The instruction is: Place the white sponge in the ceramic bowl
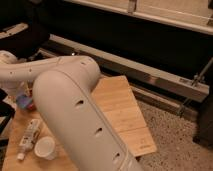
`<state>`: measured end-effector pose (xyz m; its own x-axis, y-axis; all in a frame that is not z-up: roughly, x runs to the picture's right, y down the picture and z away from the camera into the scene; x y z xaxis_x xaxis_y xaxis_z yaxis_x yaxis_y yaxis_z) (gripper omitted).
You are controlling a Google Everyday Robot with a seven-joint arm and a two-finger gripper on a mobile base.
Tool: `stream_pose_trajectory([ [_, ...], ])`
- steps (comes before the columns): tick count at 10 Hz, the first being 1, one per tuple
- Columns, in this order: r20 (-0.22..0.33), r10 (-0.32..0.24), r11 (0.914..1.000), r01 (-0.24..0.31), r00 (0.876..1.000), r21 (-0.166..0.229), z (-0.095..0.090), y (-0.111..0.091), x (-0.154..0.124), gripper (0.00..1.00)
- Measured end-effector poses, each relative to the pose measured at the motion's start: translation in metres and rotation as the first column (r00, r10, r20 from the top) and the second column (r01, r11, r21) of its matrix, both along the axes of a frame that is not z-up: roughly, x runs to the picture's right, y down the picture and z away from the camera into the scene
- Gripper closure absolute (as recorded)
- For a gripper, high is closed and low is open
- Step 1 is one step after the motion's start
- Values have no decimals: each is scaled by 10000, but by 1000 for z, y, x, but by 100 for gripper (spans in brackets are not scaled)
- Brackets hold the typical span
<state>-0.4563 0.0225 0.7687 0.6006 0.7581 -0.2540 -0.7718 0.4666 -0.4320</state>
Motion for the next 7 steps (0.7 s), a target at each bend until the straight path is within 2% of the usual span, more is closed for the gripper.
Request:
stream_pose_trajectory([
  [2,-108,241,9997,-241,9997,9,12,-14,-8,100],
  [4,-395,495,9988,-493,9980,62,29,-27,-3,100],
  [6,-639,663,9978,-664,9957,17,45,-32,4,99],
  [7,-683,675,9976,-683,9954,-97,53,-29,4,93],
])
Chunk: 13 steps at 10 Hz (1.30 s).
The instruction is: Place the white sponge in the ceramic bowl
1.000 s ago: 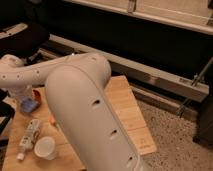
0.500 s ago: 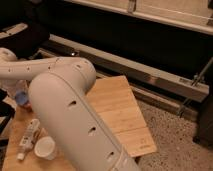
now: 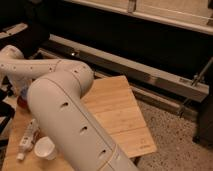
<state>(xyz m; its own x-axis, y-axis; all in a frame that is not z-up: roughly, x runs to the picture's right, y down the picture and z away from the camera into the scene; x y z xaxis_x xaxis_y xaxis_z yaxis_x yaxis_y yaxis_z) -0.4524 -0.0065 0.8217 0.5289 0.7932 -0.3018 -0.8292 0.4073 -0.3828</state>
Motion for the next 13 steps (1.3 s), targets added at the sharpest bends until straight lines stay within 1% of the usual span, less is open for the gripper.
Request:
stream_pose_trajectory([
  [1,16,-23,9999,23,10000,-122,4,5,-1,85],
  [2,96,-49,9995,52,9999,-318,7,14,-5,73],
  [3,206,7,9992,1,9998,-400,9,20,-10,63],
  [4,315,203,9990,-190,9993,-394,10,21,-14,53],
  [5,427,501,9986,-493,9978,-210,12,15,-17,43],
  [6,666,1074,9941,-1082,9920,79,10,2,-20,32],
  [7,931,1696,9844,-1731,9811,305,6,-11,-21,24],
  [8,1093,2244,9723,-2301,9684,425,5,-21,-17,20],
  [9,1142,2533,9644,-2600,9606,480,6,-22,-12,20],
  [10,1167,2607,9628,-2670,9583,416,7,-13,-9,20],
  [11,1150,2484,9670,-2532,9618,296,8,1,-9,20],
  [12,1180,2270,9733,-2295,9667,84,8,22,-12,20],
  [13,1237,2094,9777,-2095,9700,-126,7,39,-16,20],
])
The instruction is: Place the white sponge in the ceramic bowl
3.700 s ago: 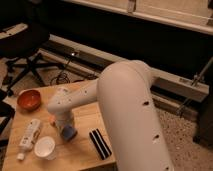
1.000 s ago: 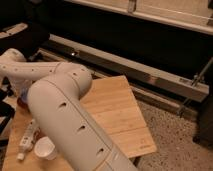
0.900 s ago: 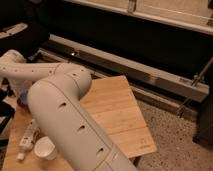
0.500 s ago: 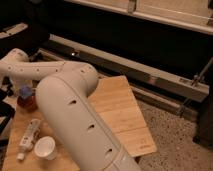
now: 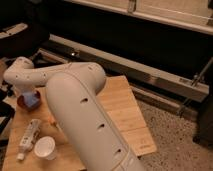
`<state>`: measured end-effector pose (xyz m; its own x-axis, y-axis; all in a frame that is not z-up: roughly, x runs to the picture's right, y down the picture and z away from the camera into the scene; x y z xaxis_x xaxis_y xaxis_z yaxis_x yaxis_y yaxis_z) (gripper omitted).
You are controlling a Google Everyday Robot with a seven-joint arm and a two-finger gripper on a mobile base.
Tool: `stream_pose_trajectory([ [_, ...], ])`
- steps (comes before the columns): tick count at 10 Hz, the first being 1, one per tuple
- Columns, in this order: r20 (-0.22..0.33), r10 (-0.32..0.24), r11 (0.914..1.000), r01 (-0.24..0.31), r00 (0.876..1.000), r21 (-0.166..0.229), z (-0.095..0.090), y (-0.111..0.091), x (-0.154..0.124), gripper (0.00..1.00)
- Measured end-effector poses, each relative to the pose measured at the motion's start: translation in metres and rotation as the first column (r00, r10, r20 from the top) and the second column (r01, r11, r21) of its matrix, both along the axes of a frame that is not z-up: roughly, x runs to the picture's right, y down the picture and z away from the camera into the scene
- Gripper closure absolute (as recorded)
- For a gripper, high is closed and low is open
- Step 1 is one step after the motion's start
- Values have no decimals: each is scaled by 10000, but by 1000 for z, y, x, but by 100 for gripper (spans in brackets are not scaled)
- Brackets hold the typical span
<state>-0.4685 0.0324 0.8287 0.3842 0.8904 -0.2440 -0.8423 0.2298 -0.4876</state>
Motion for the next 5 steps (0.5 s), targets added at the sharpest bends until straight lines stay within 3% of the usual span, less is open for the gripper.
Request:
stream_pose_trajectory([
  [2,124,-151,9997,153,9998,-170,-2,13,-4,20],
  [5,221,297,9988,-288,9993,-400,-7,2,0,20],
])
